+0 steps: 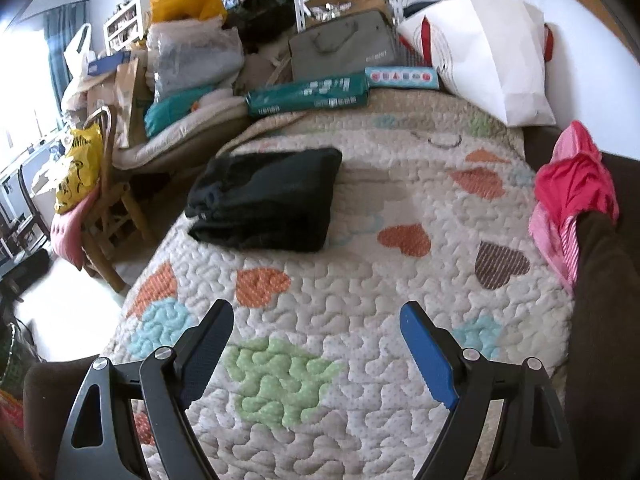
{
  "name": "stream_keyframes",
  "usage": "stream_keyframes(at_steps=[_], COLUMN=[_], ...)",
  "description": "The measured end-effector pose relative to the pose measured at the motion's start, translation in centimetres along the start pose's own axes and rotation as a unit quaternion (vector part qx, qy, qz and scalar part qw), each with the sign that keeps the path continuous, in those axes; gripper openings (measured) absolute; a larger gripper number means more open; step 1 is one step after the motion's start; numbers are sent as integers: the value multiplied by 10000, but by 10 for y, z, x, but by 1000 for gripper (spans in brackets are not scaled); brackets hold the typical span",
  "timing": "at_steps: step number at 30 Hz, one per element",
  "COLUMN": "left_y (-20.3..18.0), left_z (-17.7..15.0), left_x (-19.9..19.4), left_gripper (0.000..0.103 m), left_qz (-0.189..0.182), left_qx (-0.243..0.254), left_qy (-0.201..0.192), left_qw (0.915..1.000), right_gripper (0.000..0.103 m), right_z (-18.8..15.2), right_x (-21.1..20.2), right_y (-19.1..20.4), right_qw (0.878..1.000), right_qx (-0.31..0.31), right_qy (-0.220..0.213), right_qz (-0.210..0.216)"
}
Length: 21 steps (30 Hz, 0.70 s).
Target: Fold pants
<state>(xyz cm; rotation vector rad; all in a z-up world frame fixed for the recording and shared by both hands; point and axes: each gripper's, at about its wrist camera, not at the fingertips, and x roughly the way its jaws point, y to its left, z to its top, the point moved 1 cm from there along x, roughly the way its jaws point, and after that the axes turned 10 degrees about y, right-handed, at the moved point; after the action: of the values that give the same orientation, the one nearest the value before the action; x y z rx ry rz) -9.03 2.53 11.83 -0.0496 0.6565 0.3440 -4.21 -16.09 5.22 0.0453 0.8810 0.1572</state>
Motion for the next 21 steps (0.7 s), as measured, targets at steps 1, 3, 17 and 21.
stream_keyframes(at_steps=[1, 3, 17, 21], left_y=[5, 12, -18, -42], left_z=[4, 10, 66, 64], left_x=[-14, -36, -38, 3], left_gripper=[99, 103, 103, 103], left_qz=[96, 95, -1099, -1430], left_qx=[-94, -147, 411, 563], left_qy=[-341, -791, -490, -122], left_qw=[9993, 9967, 9919, 9880], right_gripper=[89, 90, 103, 103], right_z=[1, 3, 28, 47], right_x=[-7, -20, -81, -62], right_y=[1, 2, -6, -17], right_qw=[9999, 9991, 9902, 9939], right_qx=[-10, -45, -107, -21], right_qy=[-145, -401, -1277, -929], right_qz=[-30, -132, -558, -588])
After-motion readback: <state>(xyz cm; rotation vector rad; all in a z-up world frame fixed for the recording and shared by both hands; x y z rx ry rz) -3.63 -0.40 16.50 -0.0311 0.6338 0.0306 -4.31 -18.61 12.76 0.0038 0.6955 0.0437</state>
